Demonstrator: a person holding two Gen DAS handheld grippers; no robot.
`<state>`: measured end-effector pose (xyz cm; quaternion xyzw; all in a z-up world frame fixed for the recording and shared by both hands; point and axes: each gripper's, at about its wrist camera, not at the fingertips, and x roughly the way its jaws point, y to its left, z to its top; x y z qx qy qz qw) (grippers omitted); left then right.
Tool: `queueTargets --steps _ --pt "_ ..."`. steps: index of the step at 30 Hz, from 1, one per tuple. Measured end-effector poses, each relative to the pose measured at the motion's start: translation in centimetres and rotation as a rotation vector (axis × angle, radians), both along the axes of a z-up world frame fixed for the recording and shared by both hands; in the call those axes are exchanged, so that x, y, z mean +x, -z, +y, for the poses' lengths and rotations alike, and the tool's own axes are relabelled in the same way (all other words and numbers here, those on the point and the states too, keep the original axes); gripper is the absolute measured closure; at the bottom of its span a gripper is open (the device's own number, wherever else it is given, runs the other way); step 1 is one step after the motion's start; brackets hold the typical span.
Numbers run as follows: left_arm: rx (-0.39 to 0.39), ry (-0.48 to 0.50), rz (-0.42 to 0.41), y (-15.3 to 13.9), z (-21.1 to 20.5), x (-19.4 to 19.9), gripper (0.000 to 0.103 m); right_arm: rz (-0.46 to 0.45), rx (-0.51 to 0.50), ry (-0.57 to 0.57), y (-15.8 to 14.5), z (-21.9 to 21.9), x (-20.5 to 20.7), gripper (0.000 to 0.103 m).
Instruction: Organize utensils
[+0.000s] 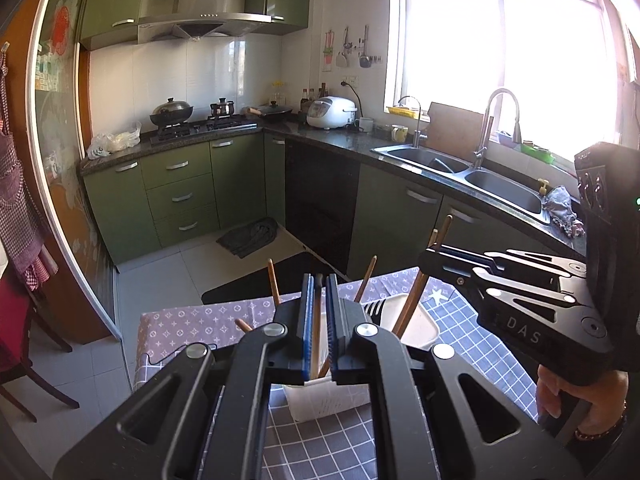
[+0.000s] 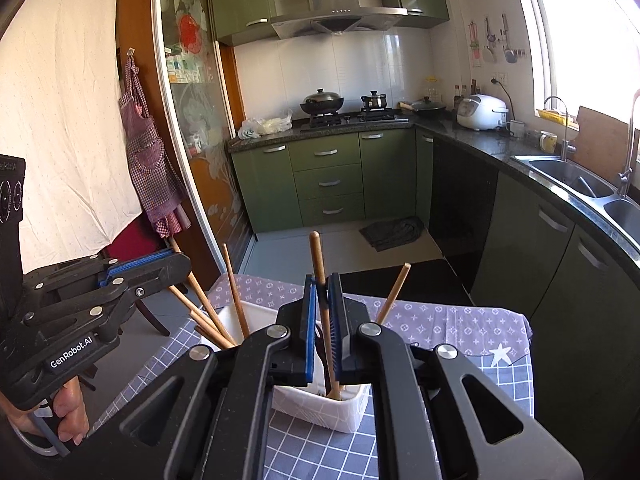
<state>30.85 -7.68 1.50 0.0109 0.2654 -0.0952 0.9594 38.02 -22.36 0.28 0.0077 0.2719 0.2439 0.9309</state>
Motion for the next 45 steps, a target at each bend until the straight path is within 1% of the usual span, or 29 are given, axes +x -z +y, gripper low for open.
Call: queueTargets --steps 2,3,4,5,7,8,10,11,12,13,14,15,16,17,18,19,20,21,22,23,25,28,33,36,41,45 --pt "0.003 0.002 0.018 0.7 0.1 0.1 0.097 0.002 -0.011 0.002 0.7 0.0 -0.3 0.095" --pt "0.005 0.001 0.023 1.0 0.1 0.0 0.096 -0.001 -0.012 0.004 0.8 0.0 -0.5 0.091" --pt "0.006 0.002 0.028 1.2 0.1 -0.1 0.095 -0.003 -0.012 0.004 0.9 -0.1 -0.7 0.082" --pt "0.007 0.002 0.030 1.3 0.2 -0.3 0.094 -0.006 -0.006 0.007 0.9 -0.3 -1.0 0.079" --pt "0.005 0.000 0.026 1.2 0.3 -0.8 0.091 -0.023 0.004 0.013 0.4 -0.9 -2.1 0.077" --pt "0.003 -0.001 0.018 0.9 0.3 -1.3 0.087 -0.036 0.012 0.017 0.0 -1.2 -2.9 0.077" --pt "-0.002 -0.005 -0.010 0.2 0.6 -2.6 0.077 -0.062 0.032 0.029 -0.8 -2.1 -4.6 0.074" --pt "-0.006 -0.009 -0.026 -0.2 0.6 -3.5 0.065 -0.073 0.042 0.034 -1.1 -2.5 -5.6 0.071" --pt "-0.011 -0.012 -0.044 -0.5 0.8 -4.6 0.050 -0.082 0.052 0.040 -1.2 -3.1 -6.8 0.063" --pt "-0.014 -0.015 -0.060 -0.8 0.8 -5.7 0.037 -0.088 0.059 0.045 -1.2 -3.6 -8.1 0.059" --pt "-0.012 -0.019 -0.074 -0.9 0.9 -6.9 0.034 -0.092 0.064 0.051 -1.1 -4.1 -9.6 0.058" --pt "-0.006 -0.022 -0.082 -0.9 0.8 -8.2 0.031 -0.094 0.065 0.058 -0.8 -4.5 -11.0 0.054" --pt "-0.001 -0.022 -0.086 -0.8 0.7 -9.4 0.026 -0.094 0.065 0.064 -0.3 -5.0 -12.3 0.046" --pt "-0.004 -0.017 -0.087 -0.5 0.6 -10.7 0.022 -0.092 0.064 0.068 0.2 -5.4 -13.9 0.042" --pt "-0.009 -0.011 -0.084 -0.2 0.5 -12.0 0.017 -0.087 0.063 0.072 0.9 -5.8 -15.2 0.036" --pt "-0.014 -0.008 -0.081 0.2 0.5 -13.3 0.014 -0.082 0.061 0.075 1.6 -6.3 -16.7 0.030" --pt "-0.017 -0.007 -0.079 0.6 0.5 -14.6 0.014 -0.078 0.058 0.080 2.3 -6.7 -18.1 0.026" --pt "-0.015 -0.007 -0.076 1.1 0.5 -15.9 0.014 -0.074 0.056 0.085 3.0 -7.0 -19.5 0.015" --pt "-0.011 -0.009 -0.071 1.6 0.5 -17.2 0.012 -0.073 0.055 0.083 3.6 -7.3 -20.8 0.008" --pt "-0.012 -0.014 -0.066 2.0 0.6 -18.3 0.010 -0.072 0.050 0.082 4.2 -7.6 -22.1 0.005" --pt "-0.021 -0.023 -0.060 2.6 1.0 -20.6 0.009 -0.067 0.027 0.084 5.1 -7.9 -24.5 0.005" --pt "-0.025 -0.056 -0.065 3.1 1.8 -23.5 0.007 -0.090 0.002 0.084 5.3 -8.3 -28.0 0.005" --pt "-0.035 -0.103 -0.088 2.8 3.0 -27.3 0.007 -0.179 -0.002 0.101 3.6 -8.7 -33.5 0.005" --pt "-0.051 -0.113 -0.097 2.5 3.5 -28.7 0.007 -0.211 0.020 0.095 2.4 -8.9 -36.0 0.005" --pt "-0.018 -0.145 -0.115 2.3 3.4 -30.2 0.007 -0.244 0.030 0.093 1.0 -8.8 -38.2 0.005" --pt "-0.021 -0.163 -0.113 2.7 3.7 -30.8 0.007 -0.237 0.022 0.105 0.8 -8.6 -38.2 0.005"
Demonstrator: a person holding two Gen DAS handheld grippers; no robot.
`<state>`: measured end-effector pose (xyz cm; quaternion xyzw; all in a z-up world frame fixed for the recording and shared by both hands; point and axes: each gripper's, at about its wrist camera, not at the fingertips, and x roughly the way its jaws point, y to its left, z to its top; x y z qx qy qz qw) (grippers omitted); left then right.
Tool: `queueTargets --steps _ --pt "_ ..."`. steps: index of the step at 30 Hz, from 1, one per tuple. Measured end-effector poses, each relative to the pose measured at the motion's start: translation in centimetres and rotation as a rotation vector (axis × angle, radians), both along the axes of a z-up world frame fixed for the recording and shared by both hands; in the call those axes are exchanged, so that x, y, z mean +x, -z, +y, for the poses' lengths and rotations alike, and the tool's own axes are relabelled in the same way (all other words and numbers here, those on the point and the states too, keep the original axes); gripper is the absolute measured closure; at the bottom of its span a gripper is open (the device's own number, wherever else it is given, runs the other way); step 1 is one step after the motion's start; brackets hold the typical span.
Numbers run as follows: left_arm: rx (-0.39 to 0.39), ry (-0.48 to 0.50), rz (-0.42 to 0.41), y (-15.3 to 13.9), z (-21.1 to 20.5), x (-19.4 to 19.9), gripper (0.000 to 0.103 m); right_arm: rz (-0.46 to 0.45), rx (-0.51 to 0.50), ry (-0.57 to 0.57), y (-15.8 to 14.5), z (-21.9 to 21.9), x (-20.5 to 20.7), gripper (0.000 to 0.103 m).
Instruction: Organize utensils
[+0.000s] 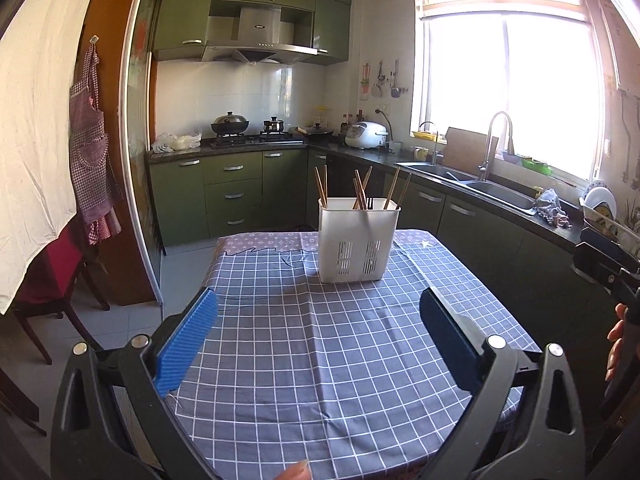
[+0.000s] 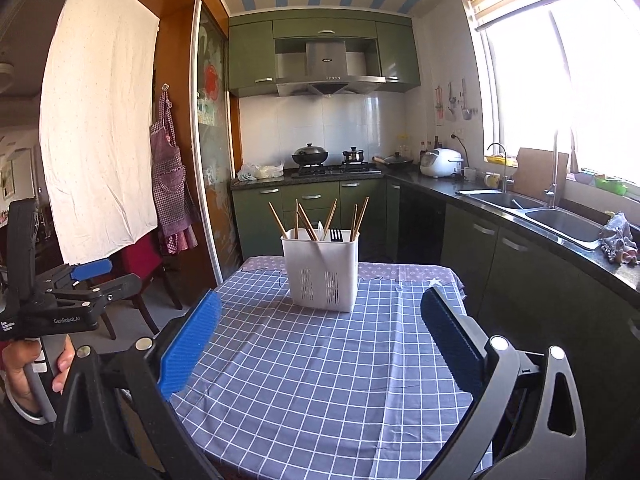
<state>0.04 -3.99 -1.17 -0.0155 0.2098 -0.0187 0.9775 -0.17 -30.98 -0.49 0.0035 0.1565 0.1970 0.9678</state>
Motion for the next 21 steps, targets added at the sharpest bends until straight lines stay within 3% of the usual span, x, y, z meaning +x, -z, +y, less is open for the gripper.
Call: queueTargets --steps 21 --pt "-0.022 -0.004 0.027 0.9 0.5 -0.3 0.007 0.034 -0.045 0.019 1.0 1.8 2.0 0.005"
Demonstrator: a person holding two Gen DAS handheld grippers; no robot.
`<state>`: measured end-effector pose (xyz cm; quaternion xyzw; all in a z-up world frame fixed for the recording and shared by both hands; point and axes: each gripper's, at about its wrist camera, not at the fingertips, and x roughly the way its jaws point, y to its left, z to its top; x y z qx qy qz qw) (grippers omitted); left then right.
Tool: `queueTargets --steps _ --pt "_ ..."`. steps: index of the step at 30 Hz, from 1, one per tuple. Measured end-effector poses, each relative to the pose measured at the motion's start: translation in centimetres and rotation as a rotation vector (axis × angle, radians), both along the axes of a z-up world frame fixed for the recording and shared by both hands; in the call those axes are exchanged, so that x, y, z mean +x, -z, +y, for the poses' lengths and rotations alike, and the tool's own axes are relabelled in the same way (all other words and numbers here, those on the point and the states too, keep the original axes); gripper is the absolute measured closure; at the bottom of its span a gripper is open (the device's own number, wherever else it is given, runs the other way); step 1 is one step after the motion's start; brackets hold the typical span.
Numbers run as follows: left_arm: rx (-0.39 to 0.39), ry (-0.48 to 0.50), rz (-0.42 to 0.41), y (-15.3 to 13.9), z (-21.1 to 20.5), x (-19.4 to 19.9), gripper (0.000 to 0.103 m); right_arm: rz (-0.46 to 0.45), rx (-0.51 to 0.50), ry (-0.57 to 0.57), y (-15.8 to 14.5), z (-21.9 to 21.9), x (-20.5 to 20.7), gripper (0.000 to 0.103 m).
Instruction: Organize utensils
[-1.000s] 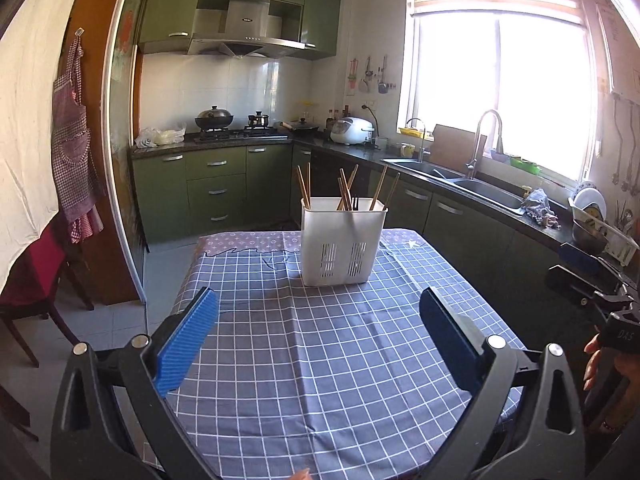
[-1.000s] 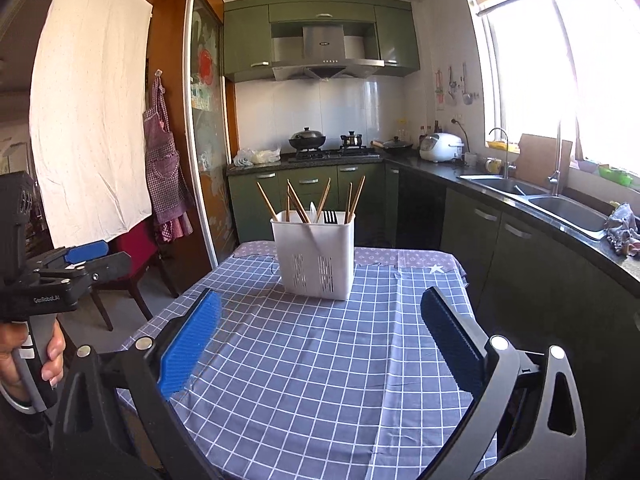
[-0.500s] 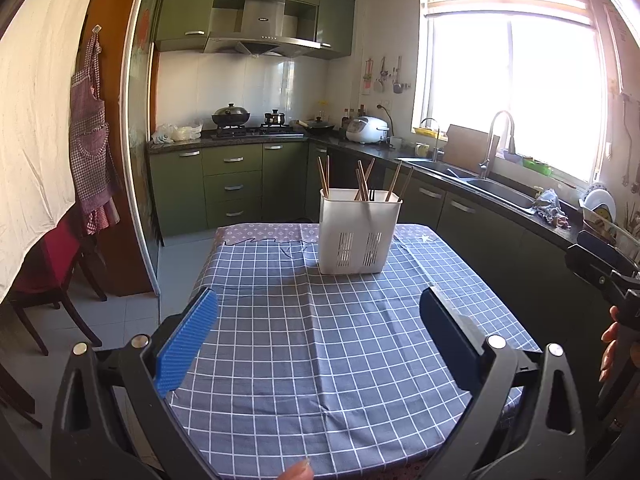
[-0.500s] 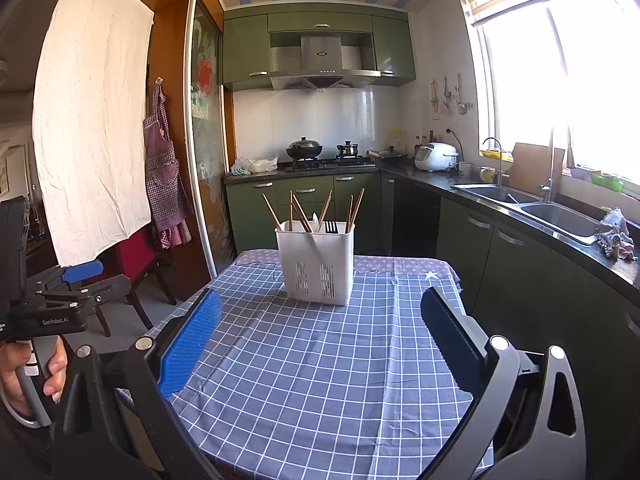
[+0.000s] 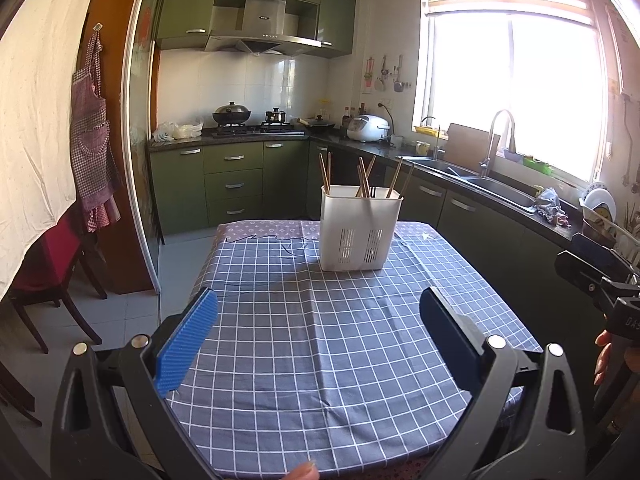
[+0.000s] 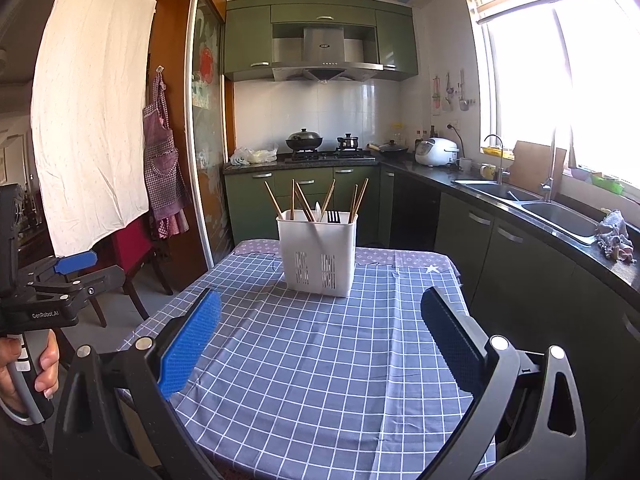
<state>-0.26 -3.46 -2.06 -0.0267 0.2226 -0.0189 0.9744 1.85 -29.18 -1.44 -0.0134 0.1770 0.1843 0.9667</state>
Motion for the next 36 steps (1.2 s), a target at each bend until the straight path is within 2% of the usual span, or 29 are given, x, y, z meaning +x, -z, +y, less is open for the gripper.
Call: queueTargets --steps 24,36 --pt "0.007 0.001 0.003 -0.21 -0.14 -0.09 0.007 0.015 0.004 -0.014 0.57 0.57 0.59 0.005" --pt "0.035 0.005 0.006 -0.11 -0.71 -0.12 0.007 0.022 0.000 -0.016 0.89 0.69 0.87 0.005"
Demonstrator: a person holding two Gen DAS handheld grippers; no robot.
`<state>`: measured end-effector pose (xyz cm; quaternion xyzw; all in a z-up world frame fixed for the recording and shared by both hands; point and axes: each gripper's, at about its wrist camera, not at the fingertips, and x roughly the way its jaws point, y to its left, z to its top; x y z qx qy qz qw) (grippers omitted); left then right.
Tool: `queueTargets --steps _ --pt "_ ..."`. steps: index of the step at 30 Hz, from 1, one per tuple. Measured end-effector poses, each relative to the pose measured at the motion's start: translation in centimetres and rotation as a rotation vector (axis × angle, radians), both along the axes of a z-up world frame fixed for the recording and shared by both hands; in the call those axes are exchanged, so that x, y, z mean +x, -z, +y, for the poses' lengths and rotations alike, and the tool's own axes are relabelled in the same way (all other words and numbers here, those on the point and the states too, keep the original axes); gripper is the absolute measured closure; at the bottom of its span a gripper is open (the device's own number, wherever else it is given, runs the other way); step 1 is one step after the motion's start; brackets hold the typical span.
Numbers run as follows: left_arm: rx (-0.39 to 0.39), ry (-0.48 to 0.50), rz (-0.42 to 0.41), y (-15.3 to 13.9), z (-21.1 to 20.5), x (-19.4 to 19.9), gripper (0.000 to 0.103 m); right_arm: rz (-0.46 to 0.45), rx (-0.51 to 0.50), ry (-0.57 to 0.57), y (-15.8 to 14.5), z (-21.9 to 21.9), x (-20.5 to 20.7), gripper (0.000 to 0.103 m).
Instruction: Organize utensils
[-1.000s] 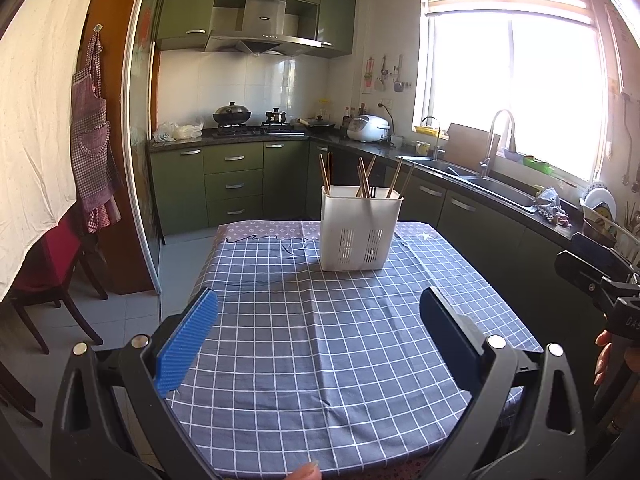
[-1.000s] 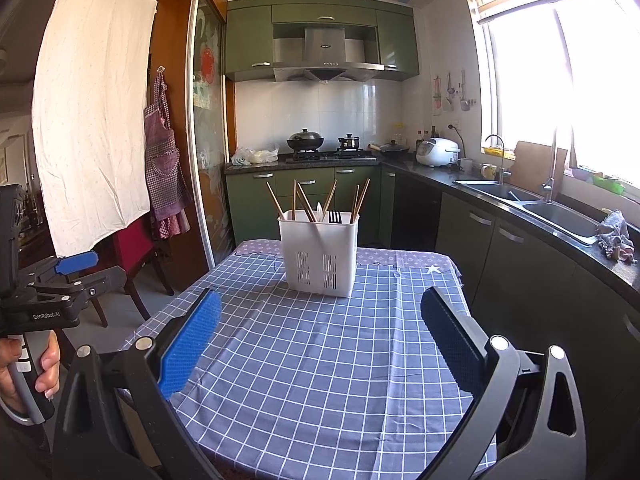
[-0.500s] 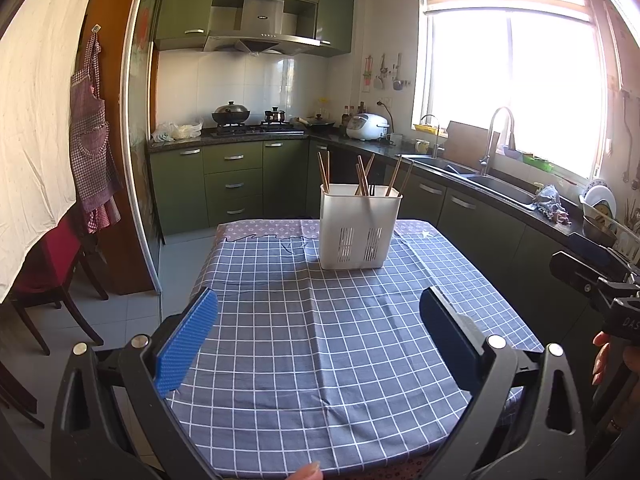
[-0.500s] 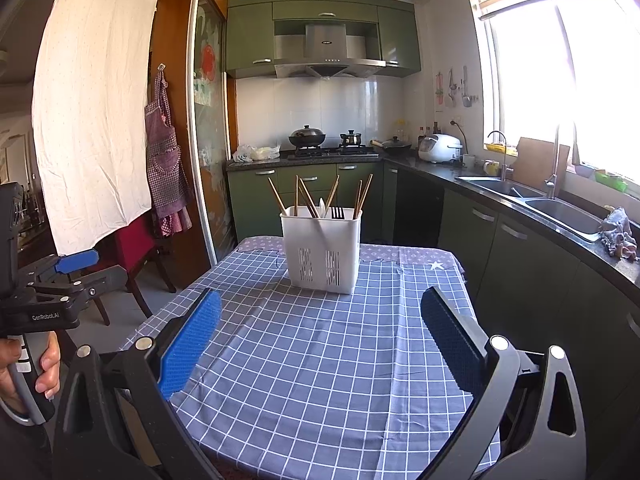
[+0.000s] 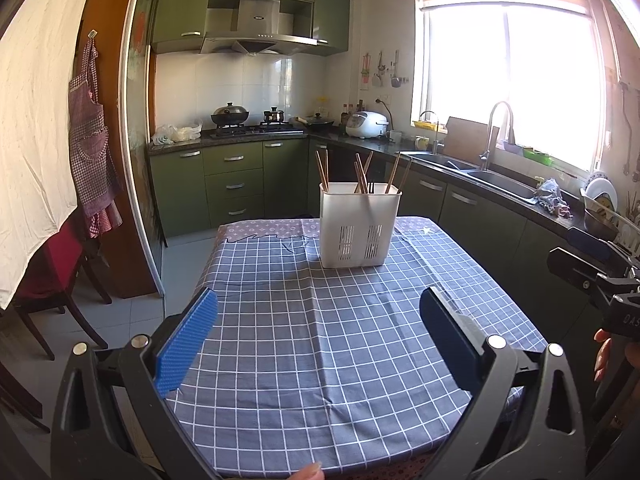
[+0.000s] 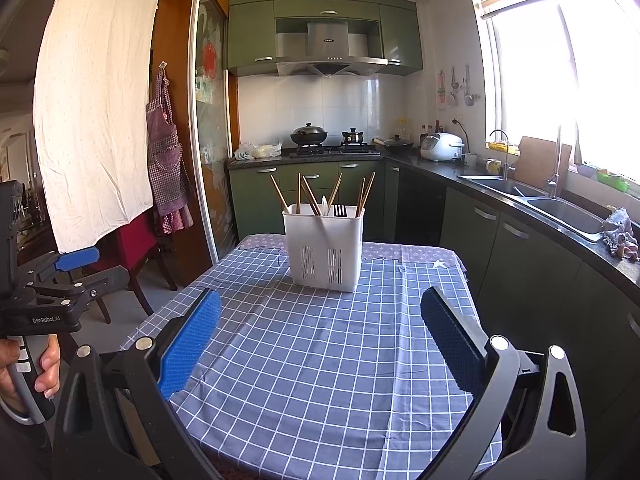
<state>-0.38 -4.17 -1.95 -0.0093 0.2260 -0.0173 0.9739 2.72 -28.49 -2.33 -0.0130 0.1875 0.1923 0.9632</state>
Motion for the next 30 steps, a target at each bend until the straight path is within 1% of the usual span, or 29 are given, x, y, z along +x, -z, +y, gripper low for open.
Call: queueTargets --steps 9,14,30 --pt "-0.005 0.011 0.007 -0.06 -0.07 0.06 0.007 0.007 0.002 -0.005 0.26 -0.05 0.13 0.005" --pt "0.014 0.002 0.005 -0.01 -0.29 0.05 0.007 0.009 0.002 -0.006 0.34 0.07 0.16 0.005" --pt "0.009 0.005 0.007 0.14 0.00 0.05 0.007 0.024 -0.006 -0.014 0.97 0.54 0.28 0.005"
